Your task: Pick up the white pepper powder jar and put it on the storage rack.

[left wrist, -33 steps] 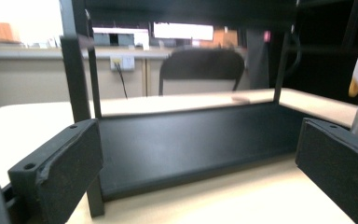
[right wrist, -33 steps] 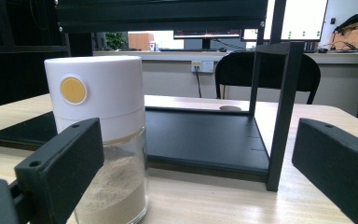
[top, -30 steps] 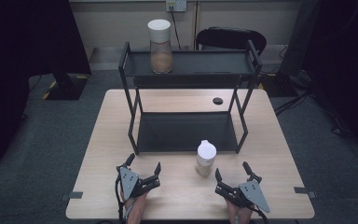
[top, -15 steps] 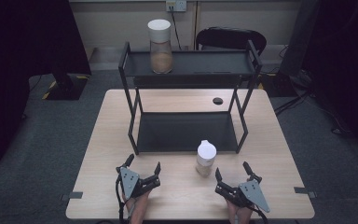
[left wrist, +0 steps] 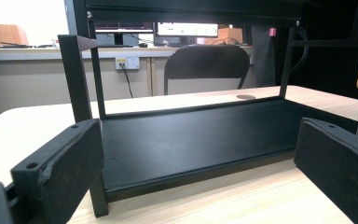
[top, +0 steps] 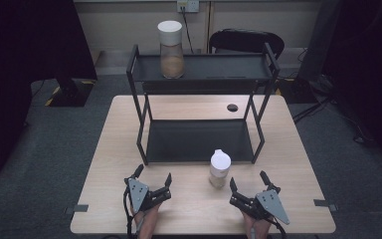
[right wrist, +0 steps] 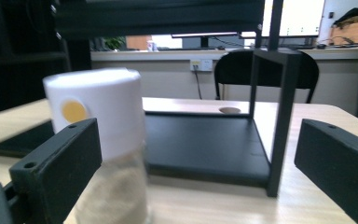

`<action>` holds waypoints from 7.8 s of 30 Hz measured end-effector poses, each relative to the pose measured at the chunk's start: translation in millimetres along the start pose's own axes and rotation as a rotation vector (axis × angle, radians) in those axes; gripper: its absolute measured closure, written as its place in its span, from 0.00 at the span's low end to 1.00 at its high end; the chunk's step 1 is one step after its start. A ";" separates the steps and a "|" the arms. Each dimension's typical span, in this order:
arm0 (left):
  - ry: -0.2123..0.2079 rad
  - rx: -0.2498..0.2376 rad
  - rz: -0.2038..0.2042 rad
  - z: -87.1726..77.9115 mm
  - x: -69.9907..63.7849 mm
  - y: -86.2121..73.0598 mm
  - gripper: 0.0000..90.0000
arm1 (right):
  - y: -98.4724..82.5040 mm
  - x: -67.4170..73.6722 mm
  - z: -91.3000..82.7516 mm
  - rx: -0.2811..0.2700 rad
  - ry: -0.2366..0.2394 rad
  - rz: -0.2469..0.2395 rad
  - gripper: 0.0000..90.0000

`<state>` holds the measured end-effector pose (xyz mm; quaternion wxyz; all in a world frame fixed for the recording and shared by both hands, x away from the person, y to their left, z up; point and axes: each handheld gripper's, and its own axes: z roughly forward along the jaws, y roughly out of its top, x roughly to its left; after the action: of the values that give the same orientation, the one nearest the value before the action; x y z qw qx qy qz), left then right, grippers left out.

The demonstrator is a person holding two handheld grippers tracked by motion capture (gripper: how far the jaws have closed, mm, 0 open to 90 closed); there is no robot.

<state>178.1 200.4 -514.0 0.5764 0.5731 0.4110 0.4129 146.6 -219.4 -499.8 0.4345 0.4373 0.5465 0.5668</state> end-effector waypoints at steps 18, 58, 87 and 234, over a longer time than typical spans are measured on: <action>0.003 0.001 0.001 -0.1 -0.8 0.1 0.01 | 33.4 11.8 16.5 -0.038 0.080 -0.004 0.00; 0.005 0.000 0.002 -0.1 -1.7 0.0 0.02 | 28.5 31.1 57.0 0.142 0.117 -0.015 0.26; 0.003 0.001 0.001 -0.1 -1.6 0.1 0.02 | 28.8 30.7 59.0 0.181 0.120 -0.035 0.34; 0.005 0.003 0.000 -0.1 -1.4 0.5 0.03 | 243.3 30.4 148.0 -0.065 0.160 -0.097 0.34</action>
<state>177.6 199.1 -513.5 0.5744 0.5730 0.4129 0.4137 279.4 -160.5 -253.0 0.4301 0.3494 0.5815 0.5957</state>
